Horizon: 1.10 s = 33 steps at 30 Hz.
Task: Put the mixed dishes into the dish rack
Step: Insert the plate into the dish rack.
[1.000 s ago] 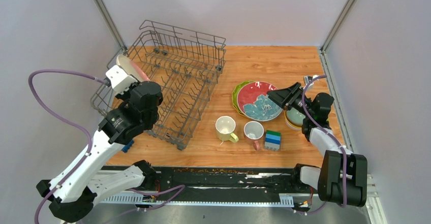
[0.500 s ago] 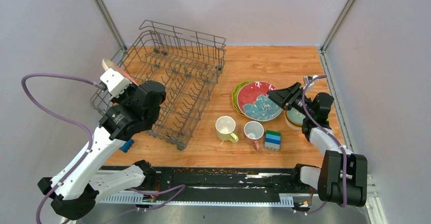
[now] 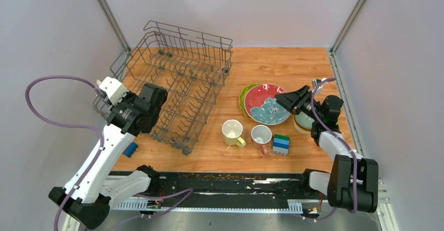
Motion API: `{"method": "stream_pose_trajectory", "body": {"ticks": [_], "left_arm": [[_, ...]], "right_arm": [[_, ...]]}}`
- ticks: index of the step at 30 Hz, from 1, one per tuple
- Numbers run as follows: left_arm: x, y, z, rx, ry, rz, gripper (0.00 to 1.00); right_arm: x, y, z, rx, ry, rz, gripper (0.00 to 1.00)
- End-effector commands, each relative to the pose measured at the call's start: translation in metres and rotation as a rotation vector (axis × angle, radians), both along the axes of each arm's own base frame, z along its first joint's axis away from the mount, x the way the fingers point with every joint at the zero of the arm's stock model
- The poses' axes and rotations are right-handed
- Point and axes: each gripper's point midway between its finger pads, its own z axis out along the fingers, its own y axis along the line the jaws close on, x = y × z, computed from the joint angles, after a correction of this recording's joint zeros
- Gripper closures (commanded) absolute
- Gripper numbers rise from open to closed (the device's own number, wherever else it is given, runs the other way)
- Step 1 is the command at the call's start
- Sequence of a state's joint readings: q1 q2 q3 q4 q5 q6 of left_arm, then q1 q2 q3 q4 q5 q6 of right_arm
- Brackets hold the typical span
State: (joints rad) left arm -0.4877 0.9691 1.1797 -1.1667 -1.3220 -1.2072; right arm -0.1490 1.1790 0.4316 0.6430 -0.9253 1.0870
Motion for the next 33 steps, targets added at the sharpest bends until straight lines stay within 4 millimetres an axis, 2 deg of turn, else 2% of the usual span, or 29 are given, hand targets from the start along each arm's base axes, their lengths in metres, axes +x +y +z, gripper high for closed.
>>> {"method": "stream_pose_trajectory", "body": {"ticks": [1,18,25,26,29,30,33], "left_arm": [[-0.002,0.012,0.008,-0.017,-0.112,0.092,1.00],[0.011,0.022,-0.032,-0.081,-0.069,0.158,1.00],[0.019,0.021,-0.039,-0.113,-0.077,0.205,1.00],[0.015,0.023,-0.040,-0.102,-0.054,0.217,1.00],[0.017,0.023,-0.039,-0.124,-0.092,0.266,1.00],[0.010,0.026,-0.041,-0.105,-0.053,0.279,1.00],[0.017,0.024,-0.035,-0.109,-0.058,0.298,1.00]], "right_arm": [[0.008,-0.003,0.013,-0.017,-0.057,-0.009,0.48],[0.012,-0.003,0.004,-0.023,-0.031,0.001,0.48],[0.016,-0.003,-0.001,-0.013,-0.020,0.015,0.48],[0.017,-0.002,-0.001,-0.009,-0.019,0.019,0.48],[0.020,-0.001,-0.002,-0.001,-0.015,0.038,0.48],[0.021,-0.001,-0.003,0.002,-0.012,0.045,0.48],[0.026,-0.001,-0.007,0.015,-0.002,0.067,0.48]]}}
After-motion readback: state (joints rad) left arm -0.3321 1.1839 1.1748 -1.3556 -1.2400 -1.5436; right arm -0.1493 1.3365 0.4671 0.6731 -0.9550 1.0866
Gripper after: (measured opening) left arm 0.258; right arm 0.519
